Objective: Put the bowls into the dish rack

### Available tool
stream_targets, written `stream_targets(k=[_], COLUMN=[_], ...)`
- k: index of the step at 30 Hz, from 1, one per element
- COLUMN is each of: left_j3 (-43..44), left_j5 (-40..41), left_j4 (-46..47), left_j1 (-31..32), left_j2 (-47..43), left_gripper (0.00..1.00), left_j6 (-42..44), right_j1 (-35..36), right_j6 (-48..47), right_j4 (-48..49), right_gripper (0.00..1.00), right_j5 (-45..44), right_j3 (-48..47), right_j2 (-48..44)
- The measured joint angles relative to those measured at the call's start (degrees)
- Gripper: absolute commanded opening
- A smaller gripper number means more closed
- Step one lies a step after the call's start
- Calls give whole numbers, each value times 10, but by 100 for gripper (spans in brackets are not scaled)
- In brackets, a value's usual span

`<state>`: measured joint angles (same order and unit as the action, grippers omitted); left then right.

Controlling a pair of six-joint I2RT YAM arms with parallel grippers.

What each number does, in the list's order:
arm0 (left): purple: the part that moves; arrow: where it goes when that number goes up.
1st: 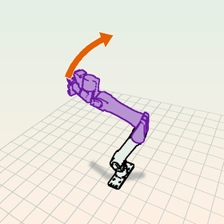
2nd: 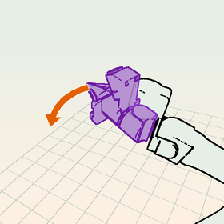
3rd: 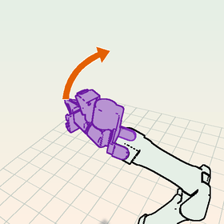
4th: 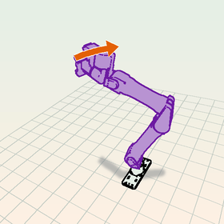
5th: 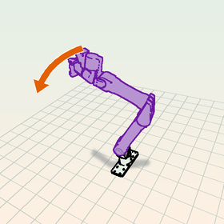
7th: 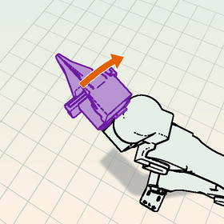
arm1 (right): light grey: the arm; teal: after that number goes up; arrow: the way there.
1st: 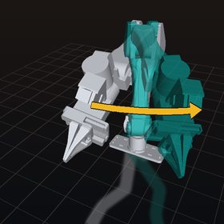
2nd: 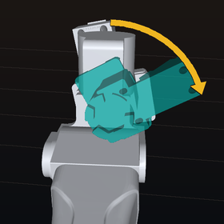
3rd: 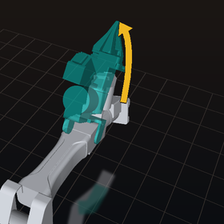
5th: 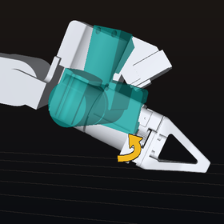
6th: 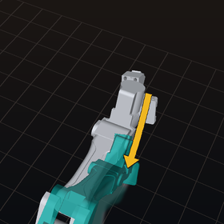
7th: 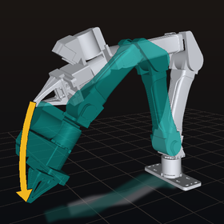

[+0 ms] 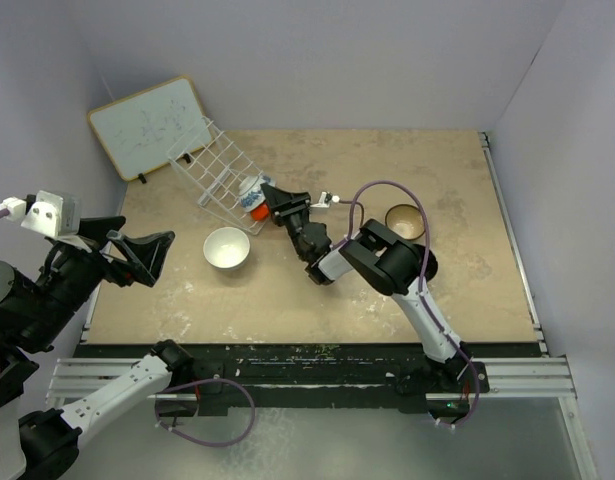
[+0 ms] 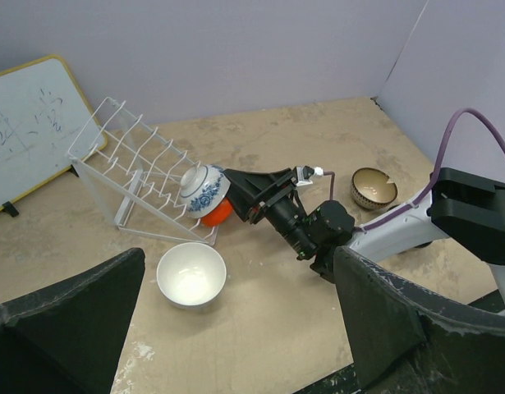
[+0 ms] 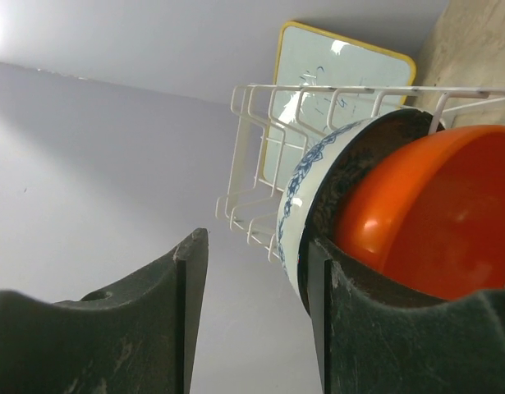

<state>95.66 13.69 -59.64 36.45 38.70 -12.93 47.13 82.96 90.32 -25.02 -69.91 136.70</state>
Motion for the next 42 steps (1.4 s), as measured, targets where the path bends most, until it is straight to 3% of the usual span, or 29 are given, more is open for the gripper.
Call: stream_targets(k=[17, 31, 36, 42], left_j3=[-28, -37, -37, -37], left_j5=[0, 0, 0, 0], left_j4=[8, 24, 27, 29], left_j1=[0, 0, 0, 0], left_j2=[-11, -11, -11, -12], left_gripper=[99, 99, 99, 99], left_j6=[-11, -15, -16, -17], right_j1=[0, -1, -6, -11], right_j6=[5, -51, -120, -261], right_j4=[9, 6, -135, -458], right_gripper=[53, 54, 60, 67], right_j5=[-24, 39, 69, 25], right_j3=[122, 268, 285, 235], right_j2=[-70, -267, -413, -594])
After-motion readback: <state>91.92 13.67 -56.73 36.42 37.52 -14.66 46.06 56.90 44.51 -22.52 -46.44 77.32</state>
